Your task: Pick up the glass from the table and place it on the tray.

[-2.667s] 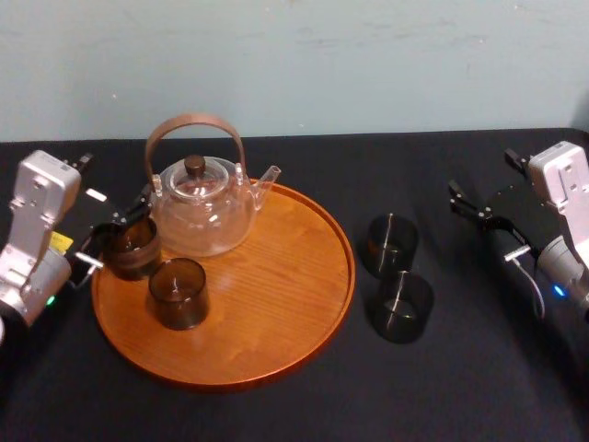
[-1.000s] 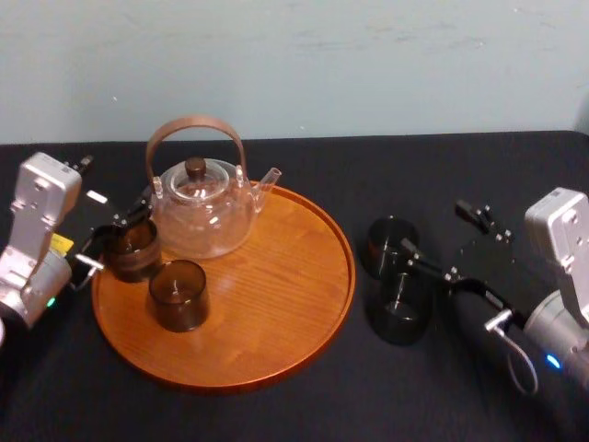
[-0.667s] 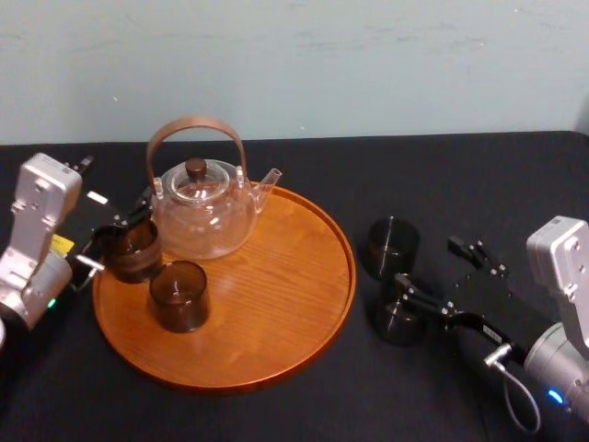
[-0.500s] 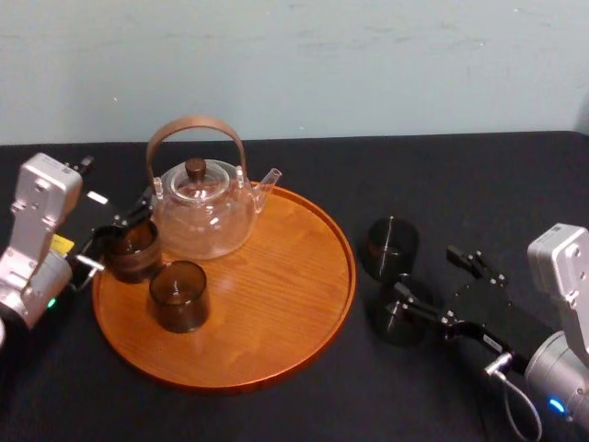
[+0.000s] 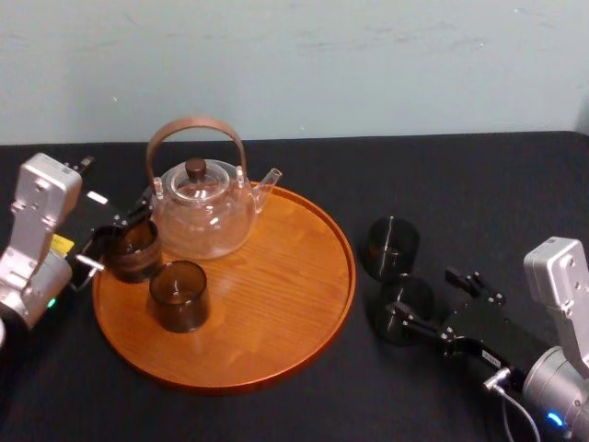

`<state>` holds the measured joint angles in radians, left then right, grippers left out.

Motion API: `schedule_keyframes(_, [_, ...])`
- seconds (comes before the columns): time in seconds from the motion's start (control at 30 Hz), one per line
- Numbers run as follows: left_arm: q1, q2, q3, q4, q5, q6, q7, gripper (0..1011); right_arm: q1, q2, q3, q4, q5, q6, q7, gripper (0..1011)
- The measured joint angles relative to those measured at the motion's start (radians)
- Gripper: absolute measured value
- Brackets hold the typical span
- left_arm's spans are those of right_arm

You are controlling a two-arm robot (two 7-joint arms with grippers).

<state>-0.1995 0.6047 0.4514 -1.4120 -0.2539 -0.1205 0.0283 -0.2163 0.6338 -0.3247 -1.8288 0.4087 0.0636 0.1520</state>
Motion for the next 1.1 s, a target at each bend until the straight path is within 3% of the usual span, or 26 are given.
schedule_keyframes(0.6, [0.000,0.000,0.000,0.000,0.000,0.000,0.000,1001,0.000,-0.046,0.017,0.038,-0.014,0.029,0.043,1002])
schedule_keyframes(1.1, [0.000,0.000,0.000,0.000,0.000,0.000,0.000,1001,0.038,-0.095,0.018,0.090,-0.042,0.058,0.085,1002])
